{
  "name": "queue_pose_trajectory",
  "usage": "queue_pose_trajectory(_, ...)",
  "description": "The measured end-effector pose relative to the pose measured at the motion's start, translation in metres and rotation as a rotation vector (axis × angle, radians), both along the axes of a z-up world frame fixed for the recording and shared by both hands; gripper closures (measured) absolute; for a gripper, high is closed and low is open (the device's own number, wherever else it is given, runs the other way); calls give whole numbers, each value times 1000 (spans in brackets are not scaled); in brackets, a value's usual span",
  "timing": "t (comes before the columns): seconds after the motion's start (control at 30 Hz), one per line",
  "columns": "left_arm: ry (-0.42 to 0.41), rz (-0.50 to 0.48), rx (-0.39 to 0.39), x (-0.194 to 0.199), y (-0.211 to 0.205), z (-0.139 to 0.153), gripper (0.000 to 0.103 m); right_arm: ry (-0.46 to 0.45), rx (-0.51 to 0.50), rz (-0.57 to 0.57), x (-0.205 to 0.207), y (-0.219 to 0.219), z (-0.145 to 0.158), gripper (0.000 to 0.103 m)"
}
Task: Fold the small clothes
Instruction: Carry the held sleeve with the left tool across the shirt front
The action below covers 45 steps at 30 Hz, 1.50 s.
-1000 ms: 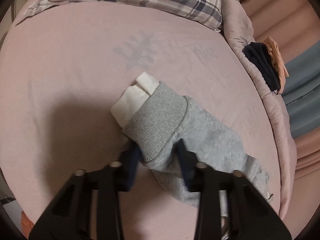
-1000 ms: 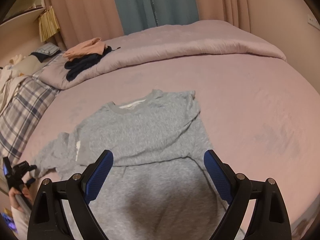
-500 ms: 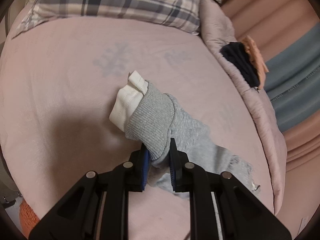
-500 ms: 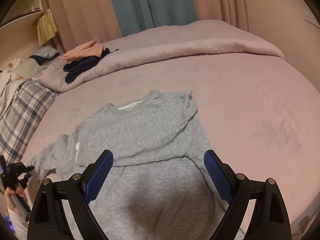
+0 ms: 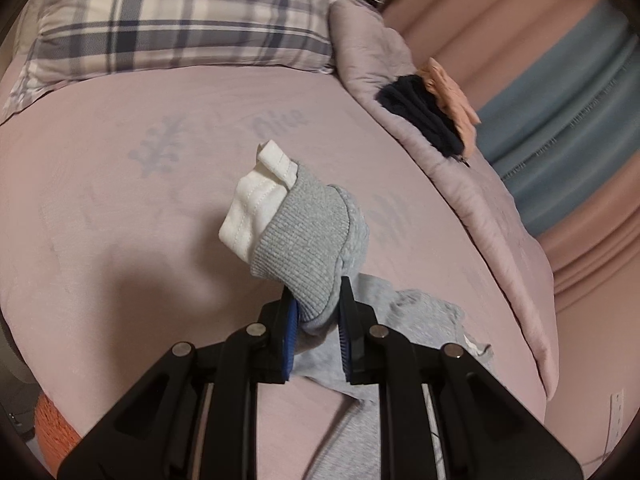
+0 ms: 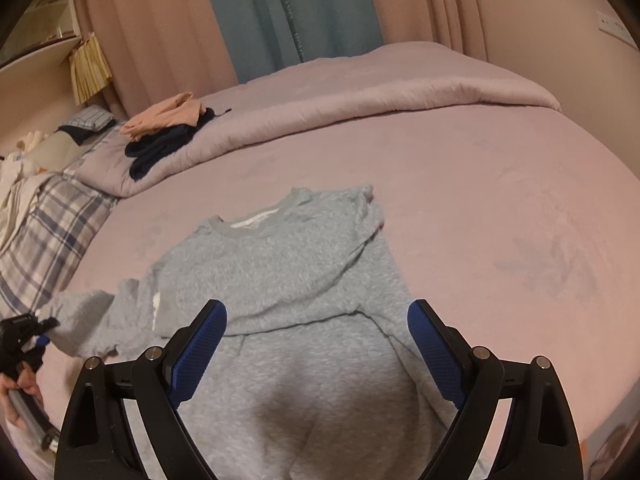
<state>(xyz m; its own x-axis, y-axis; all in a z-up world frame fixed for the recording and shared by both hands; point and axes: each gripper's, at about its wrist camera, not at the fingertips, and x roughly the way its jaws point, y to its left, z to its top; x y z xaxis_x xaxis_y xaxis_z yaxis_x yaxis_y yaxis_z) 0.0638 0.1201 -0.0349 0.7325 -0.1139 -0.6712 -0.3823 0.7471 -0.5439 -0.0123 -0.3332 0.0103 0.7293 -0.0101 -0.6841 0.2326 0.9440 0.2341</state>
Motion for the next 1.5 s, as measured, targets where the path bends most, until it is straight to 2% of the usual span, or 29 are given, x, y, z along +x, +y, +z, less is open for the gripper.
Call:
queue_pose_trajectory(0.33, -38, -126, 5, 7, -45, 17, 86, -14, 15, -18, -6, -8, 3, 11)
queue_pose_trajectory(0.77, -29, -260, 27, 18, -98, 18, 86, -21, 32, -40, -12, -16, 3, 11)
queue_pose_trajectory(1.5, 68, -419, 56, 40, -161, -11, 86, -4, 55, -63, -15, -30, -7, 11)
